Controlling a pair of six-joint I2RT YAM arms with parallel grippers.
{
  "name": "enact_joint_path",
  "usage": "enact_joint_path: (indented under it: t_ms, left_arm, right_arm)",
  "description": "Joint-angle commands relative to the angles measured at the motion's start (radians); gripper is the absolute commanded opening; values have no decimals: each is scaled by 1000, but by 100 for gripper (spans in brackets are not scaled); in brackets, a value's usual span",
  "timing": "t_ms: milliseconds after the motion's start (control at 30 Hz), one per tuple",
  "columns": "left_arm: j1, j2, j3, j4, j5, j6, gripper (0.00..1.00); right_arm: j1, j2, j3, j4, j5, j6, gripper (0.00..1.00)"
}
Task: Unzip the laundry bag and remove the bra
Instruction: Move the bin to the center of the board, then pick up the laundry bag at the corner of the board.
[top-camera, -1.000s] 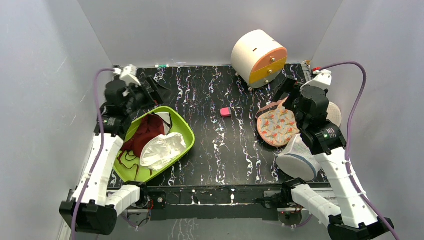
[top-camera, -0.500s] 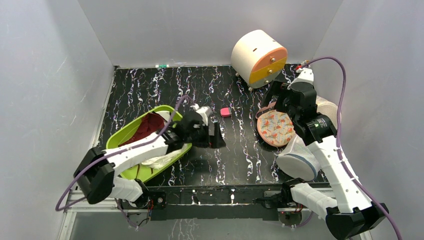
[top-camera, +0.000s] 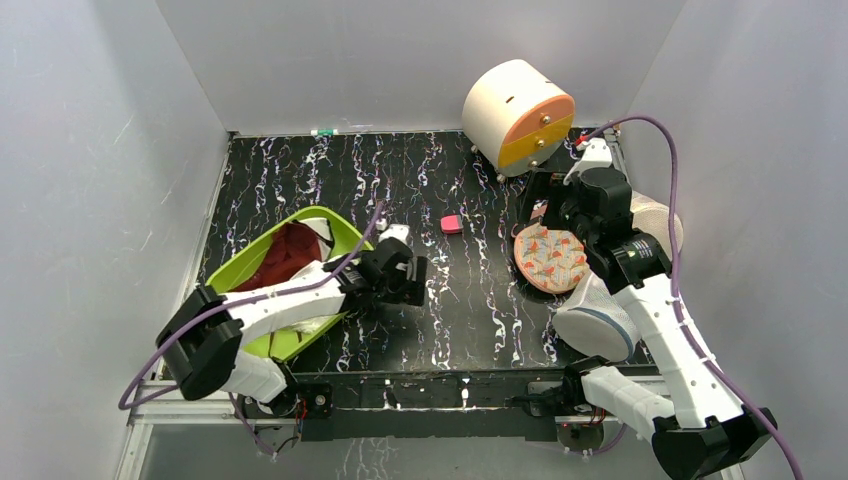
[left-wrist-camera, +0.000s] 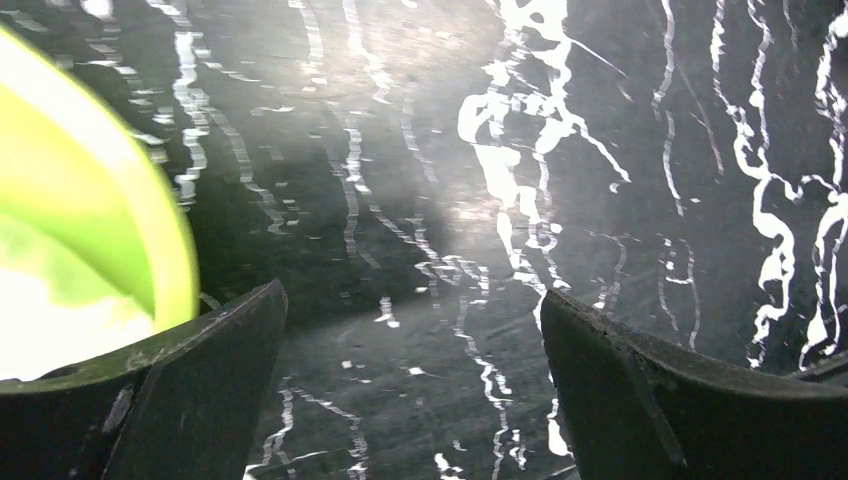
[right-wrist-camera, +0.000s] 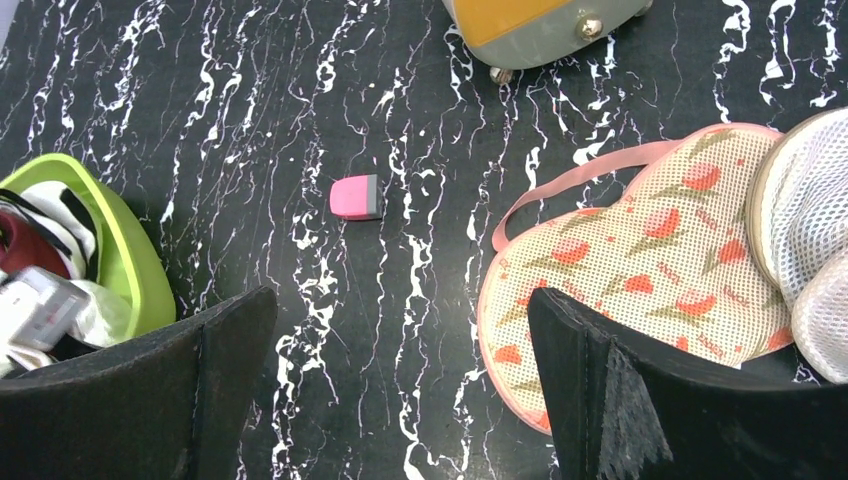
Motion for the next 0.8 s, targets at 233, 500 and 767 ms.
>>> enact_joint_path:
  t_ms: [233,500,767]
  left_arm:
    - [259,-303,-100,-93,-35,100,98]
    - [260,-304,34,-17,226,177,99]
    - [260,-163,383,44,253,305,98]
  right_arm:
    - [-6,10,42,48,-61,-31,98]
    - [-6,41,48,32,-58,-21,98]
    - [-5,102,85,-24,-102,-20,98]
